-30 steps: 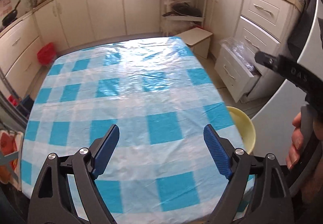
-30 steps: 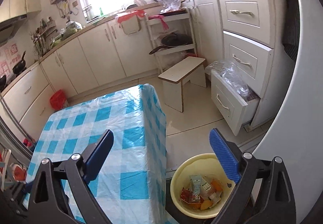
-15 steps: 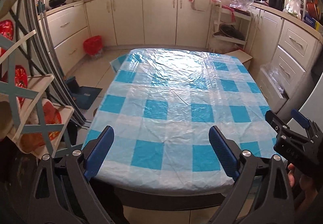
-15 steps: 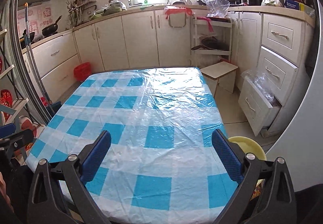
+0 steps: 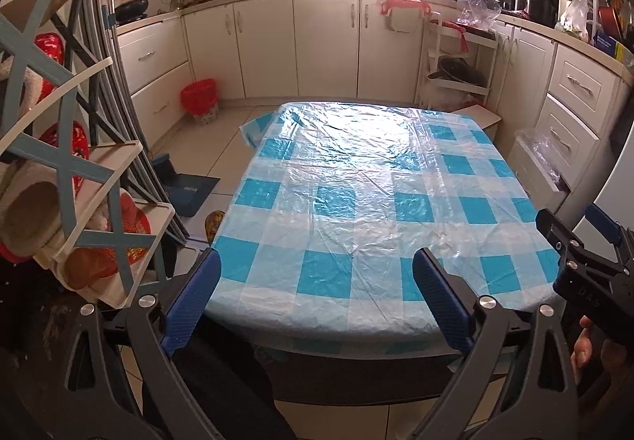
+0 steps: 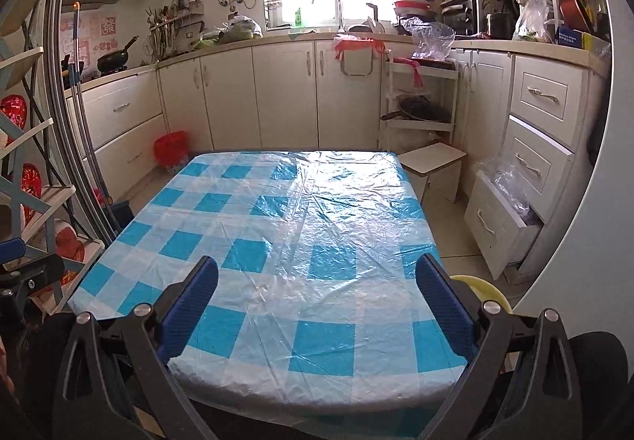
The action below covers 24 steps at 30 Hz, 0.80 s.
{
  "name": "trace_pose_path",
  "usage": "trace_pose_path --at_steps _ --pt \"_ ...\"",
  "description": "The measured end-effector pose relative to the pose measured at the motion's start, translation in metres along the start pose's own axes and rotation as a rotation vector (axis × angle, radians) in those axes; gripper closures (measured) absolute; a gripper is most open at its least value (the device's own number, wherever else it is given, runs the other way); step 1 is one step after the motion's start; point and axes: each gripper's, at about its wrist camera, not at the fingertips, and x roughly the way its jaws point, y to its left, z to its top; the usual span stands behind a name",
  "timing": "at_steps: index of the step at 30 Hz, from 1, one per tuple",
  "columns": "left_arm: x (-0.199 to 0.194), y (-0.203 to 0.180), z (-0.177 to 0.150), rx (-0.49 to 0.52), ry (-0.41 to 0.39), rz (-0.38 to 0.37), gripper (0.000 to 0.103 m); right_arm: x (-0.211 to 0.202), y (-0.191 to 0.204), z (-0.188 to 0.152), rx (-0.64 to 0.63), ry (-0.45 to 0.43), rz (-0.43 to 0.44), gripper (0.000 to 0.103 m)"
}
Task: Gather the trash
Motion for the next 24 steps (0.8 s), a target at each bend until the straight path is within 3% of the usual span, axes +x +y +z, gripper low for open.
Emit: trace_pose_path --at_steps 6,13,24 --pt "-0.014 -0.008 -0.007 0.025 0.002 -0.004 0.008 -0.044 -0.005 0.002 0.023 -0.045 0.02 0.007" --pt "-0.044 -0.021 -0.007 0.046 -0.041 -0.047 0.008 -0.088 -0.014 0.006 0.063 -0.059 -0.019 0.007" --pt "-0.063 -0.03 -0.01 0.063 -0.068 -0.073 0.008 -0.092 -0.002 -0.024 0.075 0.011 -0.019 0.007"
